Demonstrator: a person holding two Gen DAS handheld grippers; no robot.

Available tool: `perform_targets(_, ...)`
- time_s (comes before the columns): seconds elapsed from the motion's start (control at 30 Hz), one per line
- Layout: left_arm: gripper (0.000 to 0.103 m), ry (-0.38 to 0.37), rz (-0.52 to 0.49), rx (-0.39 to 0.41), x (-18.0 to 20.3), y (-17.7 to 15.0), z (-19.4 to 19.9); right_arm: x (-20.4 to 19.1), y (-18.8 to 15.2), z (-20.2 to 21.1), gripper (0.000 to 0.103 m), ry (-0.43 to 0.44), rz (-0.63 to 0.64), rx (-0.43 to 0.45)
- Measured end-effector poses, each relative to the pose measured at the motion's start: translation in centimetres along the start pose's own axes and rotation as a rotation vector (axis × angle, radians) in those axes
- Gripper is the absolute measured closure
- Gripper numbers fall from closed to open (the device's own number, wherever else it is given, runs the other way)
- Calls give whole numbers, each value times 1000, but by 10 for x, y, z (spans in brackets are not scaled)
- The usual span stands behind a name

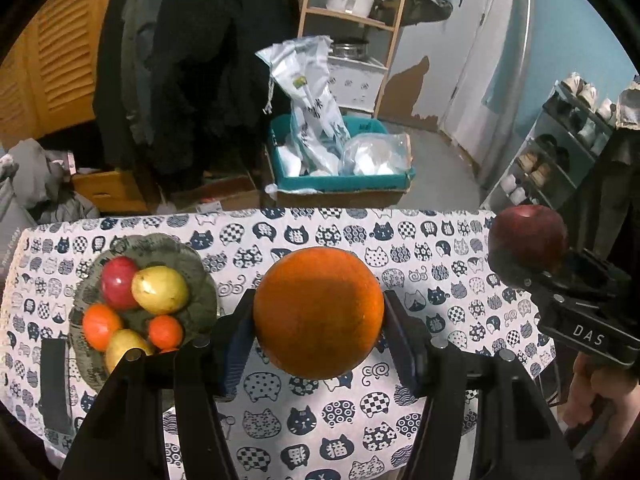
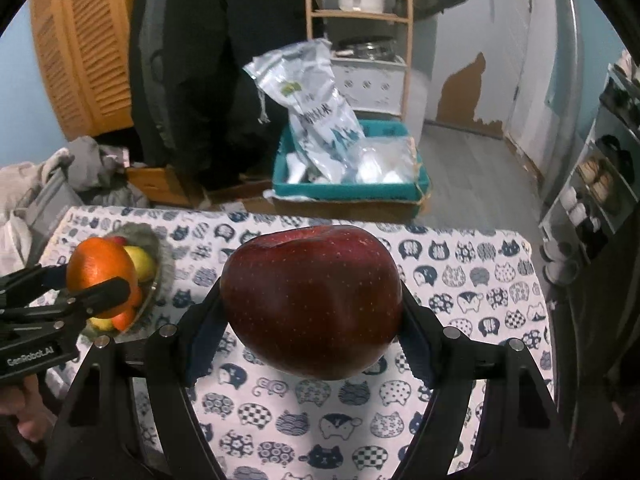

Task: Organize fruits
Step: 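Carry the orange in the left tool and apple in the right tool over the bowl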

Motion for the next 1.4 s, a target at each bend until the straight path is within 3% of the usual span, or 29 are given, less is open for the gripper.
perform_targets(0.37, 41, 43, 28, 56, -32, 4, 25, -39, 17, 11, 26, 41, 56, 37)
perform_targets(0.83, 41, 122, 135, 65, -106, -1, 27, -111, 46, -24, 26, 136, 111, 12)
perform_targets(1.4, 41, 181, 238, -9, -203, -21, -7, -204, 54, -87, 26, 231, 206, -87)
Point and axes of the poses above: each gripper's, at about its wrist camera, not at the fingertips, and z roughly against the way its jaws point, x to its right, y to its top, the point moved 4 cm from there along -z, roughly the way its jaws point, and after that the axes turned 8 degrees about -x, right-handed, at the moved point
